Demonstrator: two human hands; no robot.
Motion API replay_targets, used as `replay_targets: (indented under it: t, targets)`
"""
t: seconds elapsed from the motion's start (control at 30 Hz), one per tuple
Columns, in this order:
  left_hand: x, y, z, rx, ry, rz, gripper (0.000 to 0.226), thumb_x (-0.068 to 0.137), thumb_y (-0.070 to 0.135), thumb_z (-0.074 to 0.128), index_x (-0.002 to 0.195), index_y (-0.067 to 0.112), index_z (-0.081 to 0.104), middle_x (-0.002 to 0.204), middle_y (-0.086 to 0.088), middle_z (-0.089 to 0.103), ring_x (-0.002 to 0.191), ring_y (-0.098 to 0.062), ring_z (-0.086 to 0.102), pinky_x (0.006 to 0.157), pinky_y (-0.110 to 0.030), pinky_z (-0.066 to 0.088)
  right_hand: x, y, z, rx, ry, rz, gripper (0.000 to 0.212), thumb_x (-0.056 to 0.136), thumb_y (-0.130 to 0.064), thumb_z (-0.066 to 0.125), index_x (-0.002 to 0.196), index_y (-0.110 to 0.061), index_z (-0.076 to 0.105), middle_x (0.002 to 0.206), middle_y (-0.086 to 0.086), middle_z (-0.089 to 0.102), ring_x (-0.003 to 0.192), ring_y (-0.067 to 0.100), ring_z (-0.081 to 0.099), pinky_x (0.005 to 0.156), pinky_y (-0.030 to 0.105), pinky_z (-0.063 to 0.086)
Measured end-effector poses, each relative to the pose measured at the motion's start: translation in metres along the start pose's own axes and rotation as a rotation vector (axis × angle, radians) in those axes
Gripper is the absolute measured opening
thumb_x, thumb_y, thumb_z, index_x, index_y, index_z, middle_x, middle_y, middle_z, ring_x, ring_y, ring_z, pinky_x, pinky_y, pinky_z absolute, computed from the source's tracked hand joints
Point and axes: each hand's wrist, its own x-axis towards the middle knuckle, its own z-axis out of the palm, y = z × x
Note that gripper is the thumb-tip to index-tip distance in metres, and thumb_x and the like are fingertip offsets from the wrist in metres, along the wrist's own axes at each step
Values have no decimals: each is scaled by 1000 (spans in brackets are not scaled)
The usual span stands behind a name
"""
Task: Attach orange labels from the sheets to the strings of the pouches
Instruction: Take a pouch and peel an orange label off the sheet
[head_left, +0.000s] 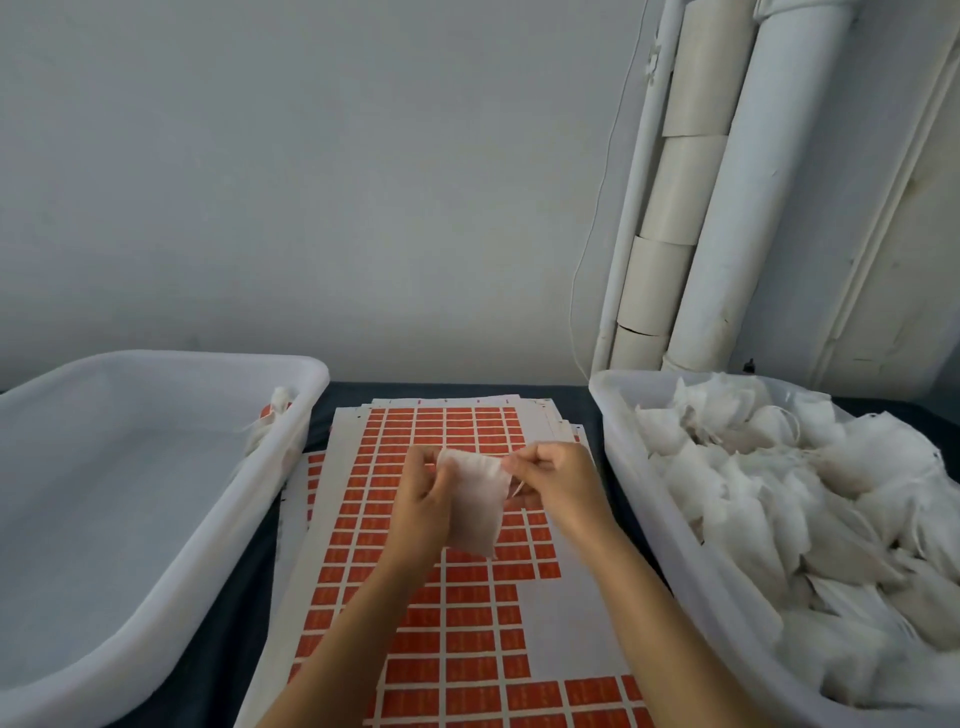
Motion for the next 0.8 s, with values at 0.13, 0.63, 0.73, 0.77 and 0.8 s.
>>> replay_targets:
  t: [0.13, 0.63, 0.73, 0.77, 0.8]
  targets:
    - [-5, -18, 0, 47, -28, -45, 15, 93, 38, 52, 102, 31, 42, 100, 9, 52, 83, -7, 56, 50, -8, 45, -5, 25, 14, -6, -9, -7, 7, 91, -19, 58, 90, -18, 65, 87, -6, 68, 73, 6, 66, 58, 9, 50]
    - [-3, -27, 14, 141, -21, 128, 7, 81, 36, 70, 84, 30, 67, 85, 13, 69, 76, -8, 66, 61, -15, 51, -17, 49, 18, -205, 91, -320, 9, 89, -24, 61, 85, -30, 56, 81, -22, 61, 78, -4, 62, 67, 3, 47]
    - [-3, -27, 13, 130, -40, 142, 10, 81, 37, 70, 85, 29, 68, 85, 16, 69, 78, -8, 65, 64, -16, 53, -17, 48, 18, -209, 143, -328, 17, 88, -21, 62, 78, -31, 53, 75, -21, 59, 79, -4, 59, 64, 3, 46]
    - [-3, -27, 13, 115, -44, 134, 10, 81, 37, 70, 84, 28, 68, 84, 18, 69, 78, -6, 65, 62, -15, 52, -16, 48, 17, -210, 153, -321, 20, 88, -20, 62, 75, -32, 51, 74, -20, 59, 78, -3, 59, 64, 4, 47]
    - [-3, -26, 12, 94, -36, 123, 9, 80, 37, 71, 83, 28, 67, 82, 20, 68, 77, -3, 64, 60, -13, 51, -16, 49, 16, -209, 156, -311, 22, 88, -20, 61, 74, -32, 50, 73, -18, 59, 76, -2, 60, 63, 6, 48]
